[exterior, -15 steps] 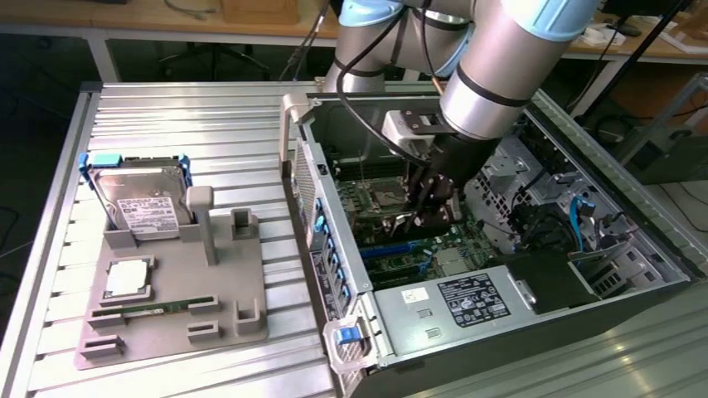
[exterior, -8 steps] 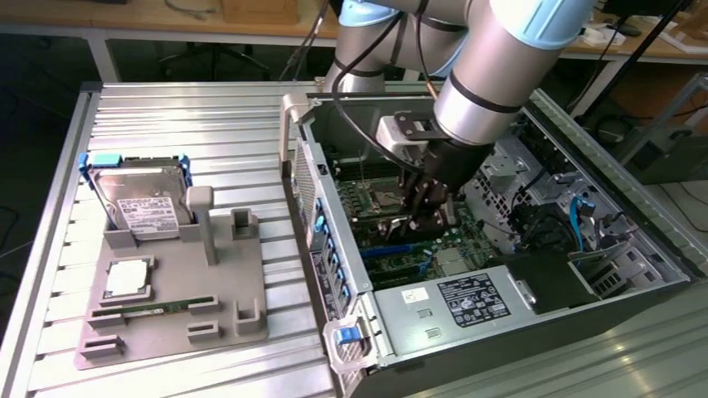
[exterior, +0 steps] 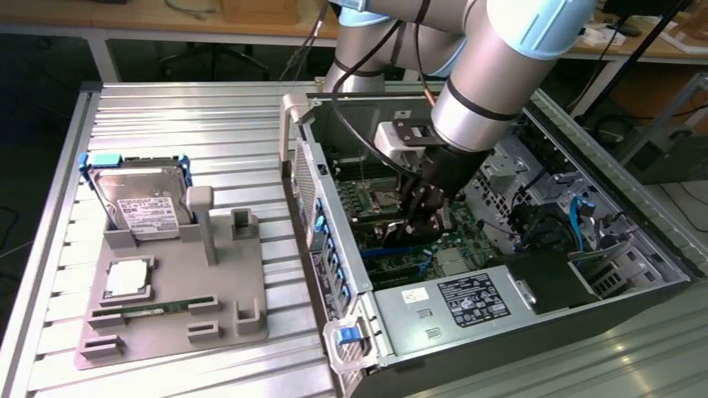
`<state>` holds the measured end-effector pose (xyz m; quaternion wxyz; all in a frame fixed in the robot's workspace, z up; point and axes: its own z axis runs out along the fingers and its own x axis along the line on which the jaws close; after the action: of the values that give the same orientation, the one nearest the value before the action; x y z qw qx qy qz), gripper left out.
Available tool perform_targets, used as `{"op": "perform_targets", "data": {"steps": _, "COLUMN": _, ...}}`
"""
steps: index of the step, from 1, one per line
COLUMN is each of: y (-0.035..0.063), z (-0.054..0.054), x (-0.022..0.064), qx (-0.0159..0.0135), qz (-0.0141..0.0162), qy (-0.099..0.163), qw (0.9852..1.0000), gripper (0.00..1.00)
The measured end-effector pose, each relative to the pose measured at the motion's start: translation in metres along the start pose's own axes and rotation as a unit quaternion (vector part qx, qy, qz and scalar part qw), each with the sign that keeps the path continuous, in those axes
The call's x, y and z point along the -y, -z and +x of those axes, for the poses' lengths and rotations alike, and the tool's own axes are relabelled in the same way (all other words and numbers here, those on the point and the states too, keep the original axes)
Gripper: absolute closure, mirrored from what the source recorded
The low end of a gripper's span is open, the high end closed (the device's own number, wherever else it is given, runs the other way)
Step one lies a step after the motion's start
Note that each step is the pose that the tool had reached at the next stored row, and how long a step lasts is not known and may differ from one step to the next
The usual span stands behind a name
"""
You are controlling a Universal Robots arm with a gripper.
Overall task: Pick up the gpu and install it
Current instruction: 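Insert the gpu into the slot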
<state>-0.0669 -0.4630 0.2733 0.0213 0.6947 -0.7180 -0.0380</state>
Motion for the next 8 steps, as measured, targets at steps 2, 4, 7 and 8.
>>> {"op": "perform_targets", "data": {"steps": 2, "y": -0.0013, "z": 0.0000, "x": 0.0001, "qx": -0.0001, "qz": -0.0012, "qy": 0.000, "qw": 1.0000, "gripper": 0.73}}
{"op": "perform_targets", "data": {"steps": 4, "y": -0.0023, "z": 0.0001, "x": 0.0001, "qx": -0.0001, "qz": -0.0032, "qy": 0.000, "qw": 1.0000, "gripper": 0.73}}
{"op": "perform_targets", "data": {"steps": 7, "y": -0.0030, "z": 0.0001, "x": 0.0001, "qx": 0.0000, "qz": -0.0077, "qy": 0.000, "qw": 1.0000, "gripper": 0.73}}
{"op": "perform_targets", "data": {"steps": 8, "y": -0.0032, "z": 0.0001, "x": 0.0000, "qx": 0.0000, "qz": -0.0089, "qy": 0.000, "qw": 1.0000, "gripper": 0.73}}
